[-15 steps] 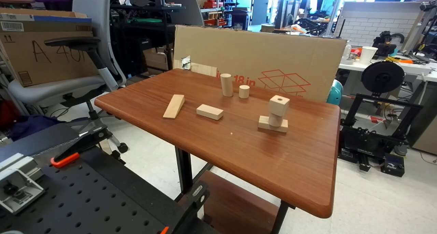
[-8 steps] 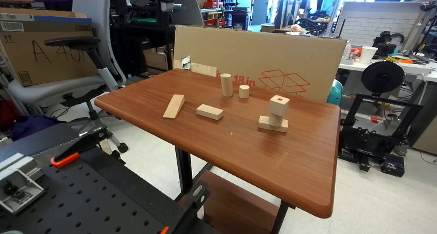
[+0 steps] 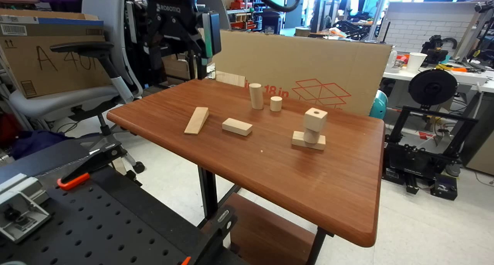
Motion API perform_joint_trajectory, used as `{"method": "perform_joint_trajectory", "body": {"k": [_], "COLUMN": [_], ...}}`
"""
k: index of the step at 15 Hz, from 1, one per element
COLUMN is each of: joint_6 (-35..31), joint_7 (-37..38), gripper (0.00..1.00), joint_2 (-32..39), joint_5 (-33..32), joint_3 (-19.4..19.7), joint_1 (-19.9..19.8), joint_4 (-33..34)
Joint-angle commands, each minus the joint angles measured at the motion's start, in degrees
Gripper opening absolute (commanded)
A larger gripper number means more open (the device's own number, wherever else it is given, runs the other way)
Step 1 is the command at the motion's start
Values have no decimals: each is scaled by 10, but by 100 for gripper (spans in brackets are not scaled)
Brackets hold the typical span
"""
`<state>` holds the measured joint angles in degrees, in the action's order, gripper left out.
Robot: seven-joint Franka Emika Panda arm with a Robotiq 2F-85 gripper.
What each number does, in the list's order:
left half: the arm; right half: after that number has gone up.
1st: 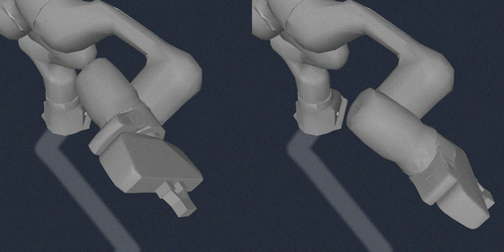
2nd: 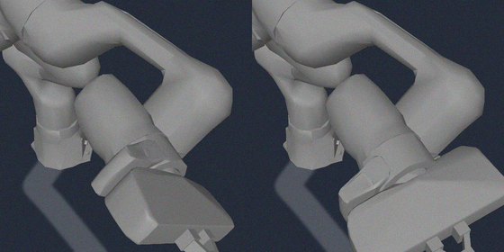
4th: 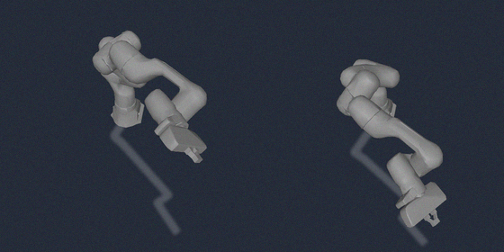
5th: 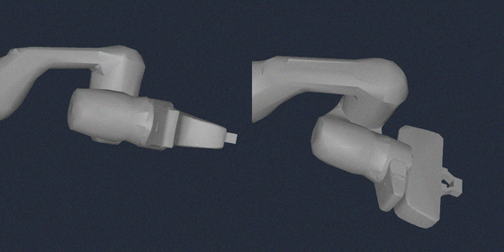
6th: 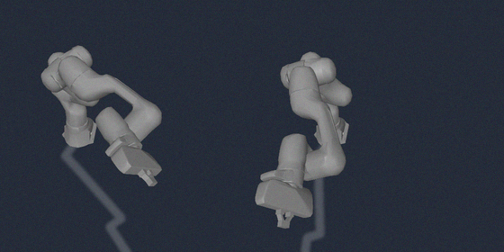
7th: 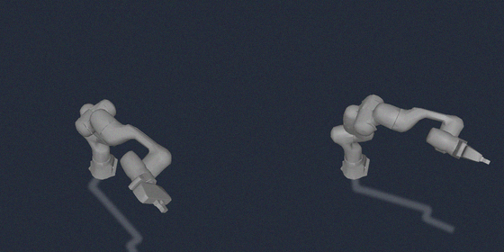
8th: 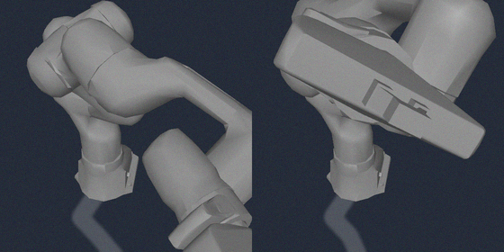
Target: Pick up the block on the front left side of the table and place it on top of the rectangular block on the left
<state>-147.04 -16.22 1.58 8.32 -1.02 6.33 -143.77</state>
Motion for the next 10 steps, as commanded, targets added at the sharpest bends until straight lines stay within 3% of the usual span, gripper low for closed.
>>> {"method": "perform_joint_trajectory", "body": {"k": [1,10], "joint_6": [-47,-88], "joint_7": [3,32], "gripper": [100,100], "joint_2": [66,179], "joint_5": [-30,-102], "joint_3": [-16,-21], "joint_1": [-9,-7], "joint_4": [40,102]}}
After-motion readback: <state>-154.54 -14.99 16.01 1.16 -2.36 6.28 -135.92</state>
